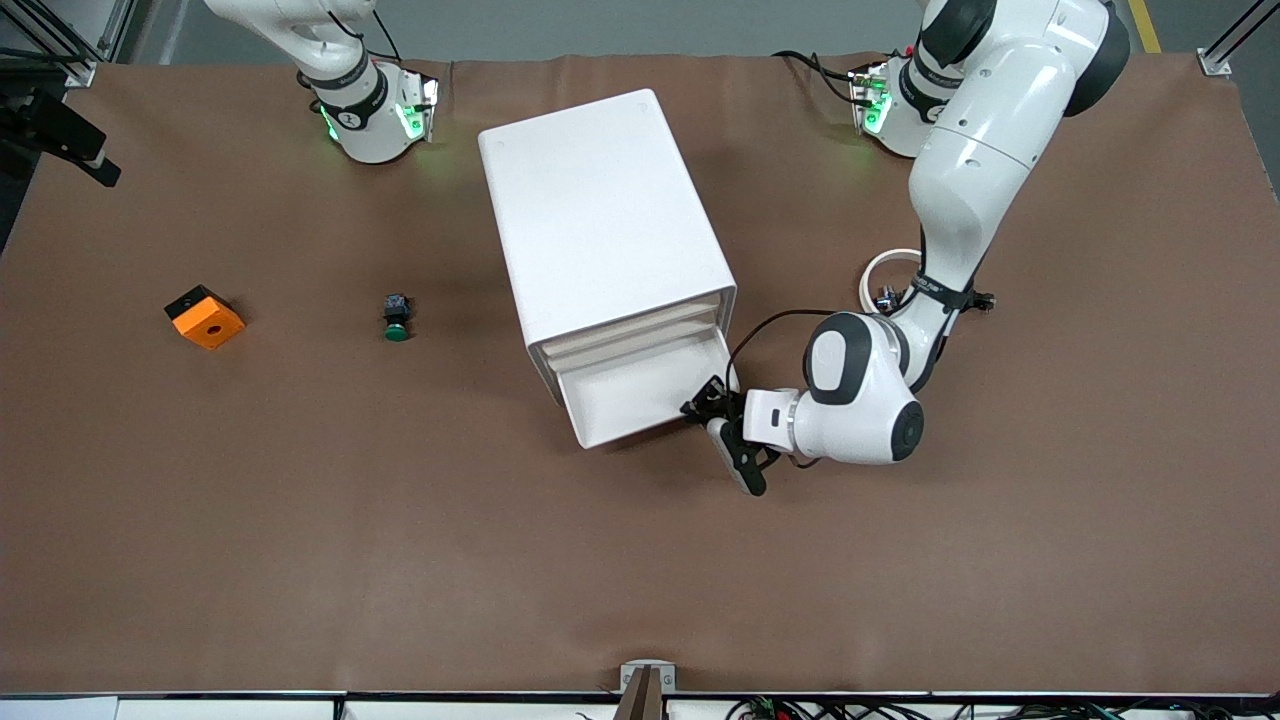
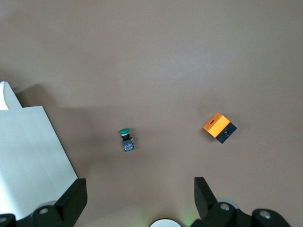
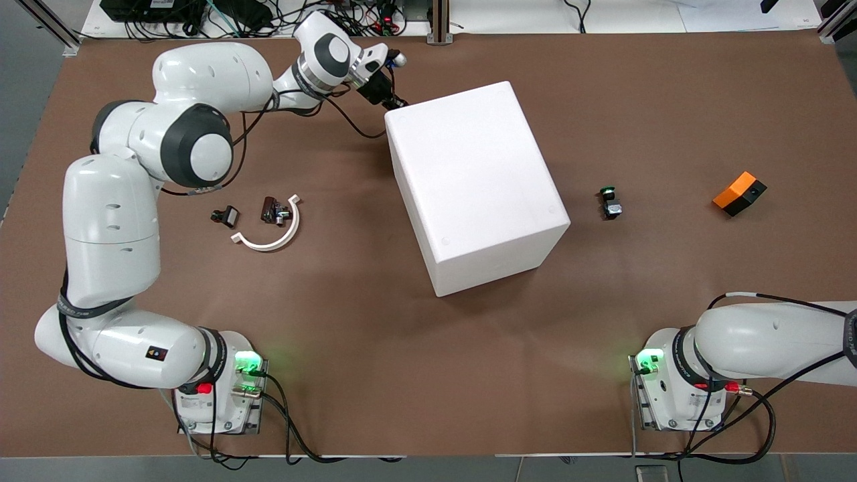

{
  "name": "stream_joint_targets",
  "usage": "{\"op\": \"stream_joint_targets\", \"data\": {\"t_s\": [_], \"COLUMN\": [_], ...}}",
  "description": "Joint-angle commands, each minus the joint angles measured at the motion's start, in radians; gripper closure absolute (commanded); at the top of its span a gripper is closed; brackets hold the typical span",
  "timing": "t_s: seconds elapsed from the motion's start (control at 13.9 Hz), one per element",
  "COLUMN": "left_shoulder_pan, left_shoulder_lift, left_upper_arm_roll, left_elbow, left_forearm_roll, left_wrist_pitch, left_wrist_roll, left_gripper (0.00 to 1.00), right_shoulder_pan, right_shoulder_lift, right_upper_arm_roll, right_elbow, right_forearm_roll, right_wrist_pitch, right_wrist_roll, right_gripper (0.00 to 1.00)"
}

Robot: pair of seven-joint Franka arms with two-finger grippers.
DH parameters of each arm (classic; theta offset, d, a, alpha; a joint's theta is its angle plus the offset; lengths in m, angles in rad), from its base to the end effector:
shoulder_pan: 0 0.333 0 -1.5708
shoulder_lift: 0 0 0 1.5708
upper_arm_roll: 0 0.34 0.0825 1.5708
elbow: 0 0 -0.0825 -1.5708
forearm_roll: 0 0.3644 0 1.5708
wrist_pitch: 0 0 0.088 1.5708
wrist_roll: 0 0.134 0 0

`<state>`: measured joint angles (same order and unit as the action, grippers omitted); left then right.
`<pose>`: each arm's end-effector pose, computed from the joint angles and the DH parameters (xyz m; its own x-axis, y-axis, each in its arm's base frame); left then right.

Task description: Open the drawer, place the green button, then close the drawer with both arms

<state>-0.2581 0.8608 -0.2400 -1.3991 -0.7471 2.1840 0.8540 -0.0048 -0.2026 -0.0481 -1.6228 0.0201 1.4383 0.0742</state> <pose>0.6469 -0.3540 0.2157 0.7376 -0.5893 0.3298 -0.6408 -0.4565 0.6173 0.4502 -0.0239 0.6864 0.9922 -0.1233 0.0157 -0.1228 -0.9920 -0.0308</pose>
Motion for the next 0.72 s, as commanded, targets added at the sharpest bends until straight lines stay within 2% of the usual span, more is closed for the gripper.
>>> {"op": "stream_joint_targets", "data": {"t_s": [0.0,0.22,0.65], "left_shoulder_pan": [0.01,0.01,0.013], "left_shoulder_lift": [0.027,0.038,0.061], "left_upper_arm_roll": [0.016,0.016,0.016], "left_elbow": [0.011,0.026,0.062], "left_forearm_roll": [-0.011,-0.012,-0.015], "left_wrist_pitch": [0.143,0.258,0.39], "left_wrist_roll": [0.011,0.008,0.004], "left_gripper": [0.91,0.91,0.89], "right_shoulder_pan": [-0.003,-0.001,-0.027], "right_shoulder_lift": [-0.024,-0.02,0.005], "right_upper_arm_roll": [-0.001,-0.001,-0.021], "right_elbow": [-0.025,-0.005,0.029], "right_forearm_roll": [0.014,0.014,0.021], "right_wrist_pitch": [0.008,-0.002,-0.013], "right_wrist_roll": [0.003,0.004,0.015], "right_gripper": [0.0,0.0,0.0]}}
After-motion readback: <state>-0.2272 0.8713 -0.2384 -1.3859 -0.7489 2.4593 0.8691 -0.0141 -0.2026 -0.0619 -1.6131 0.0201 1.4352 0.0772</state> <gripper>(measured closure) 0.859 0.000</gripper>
